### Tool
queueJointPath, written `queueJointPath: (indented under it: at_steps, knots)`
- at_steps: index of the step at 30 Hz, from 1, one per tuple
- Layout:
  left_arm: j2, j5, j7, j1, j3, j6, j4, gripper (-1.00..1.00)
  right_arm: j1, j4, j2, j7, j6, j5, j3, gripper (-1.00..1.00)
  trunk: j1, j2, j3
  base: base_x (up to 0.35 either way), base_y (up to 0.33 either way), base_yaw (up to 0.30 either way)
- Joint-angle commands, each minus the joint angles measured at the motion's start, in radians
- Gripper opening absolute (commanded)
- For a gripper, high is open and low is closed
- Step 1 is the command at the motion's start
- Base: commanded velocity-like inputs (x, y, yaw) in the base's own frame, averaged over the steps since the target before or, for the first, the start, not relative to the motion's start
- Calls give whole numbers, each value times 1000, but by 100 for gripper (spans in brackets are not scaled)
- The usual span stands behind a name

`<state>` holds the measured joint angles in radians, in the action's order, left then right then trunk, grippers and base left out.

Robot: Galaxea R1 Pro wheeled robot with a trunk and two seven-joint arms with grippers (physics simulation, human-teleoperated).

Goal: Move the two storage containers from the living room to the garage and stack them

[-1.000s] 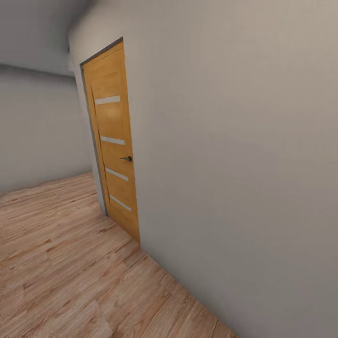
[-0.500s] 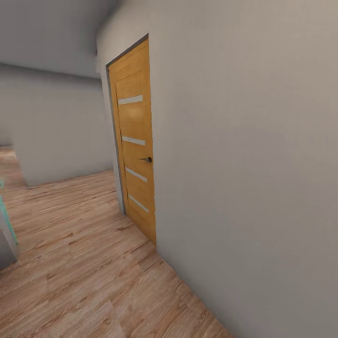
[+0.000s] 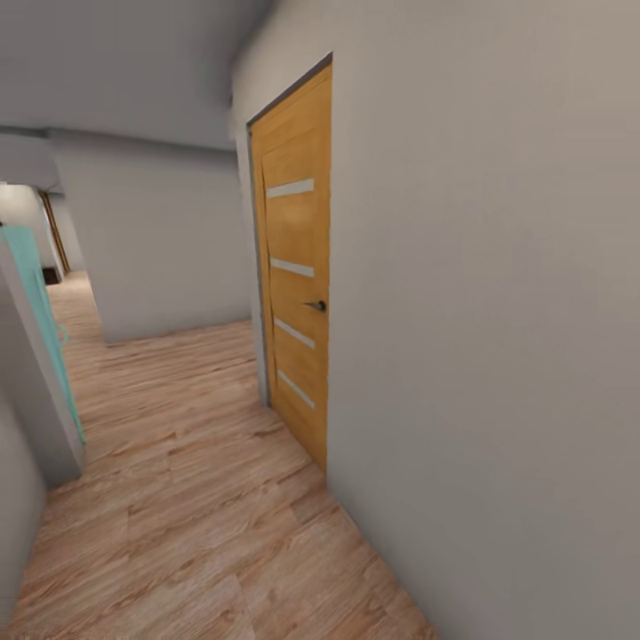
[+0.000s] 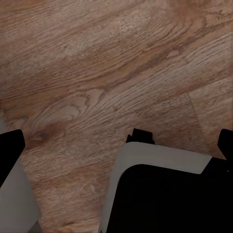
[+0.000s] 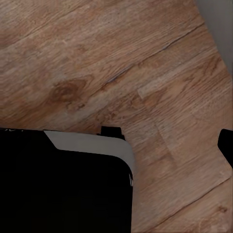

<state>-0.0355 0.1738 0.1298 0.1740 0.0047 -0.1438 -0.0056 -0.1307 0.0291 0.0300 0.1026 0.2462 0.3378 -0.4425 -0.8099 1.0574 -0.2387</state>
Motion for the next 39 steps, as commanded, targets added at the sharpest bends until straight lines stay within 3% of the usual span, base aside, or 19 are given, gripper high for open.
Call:
queueJointPath:
  at_steps: [1, 39]
  knots:
    - [0, 6, 1, 1, 0, -3, 1, 100, -1, 3, 1, 2, 5, 7, -8, 100, -1, 1, -1, 209, 0, 269]
    - [-1, 6, 1, 1, 0, -5, 1, 100, -1, 3, -4, 2, 7, 7, -7, 100, -1, 1, -1, 220, 0, 269]
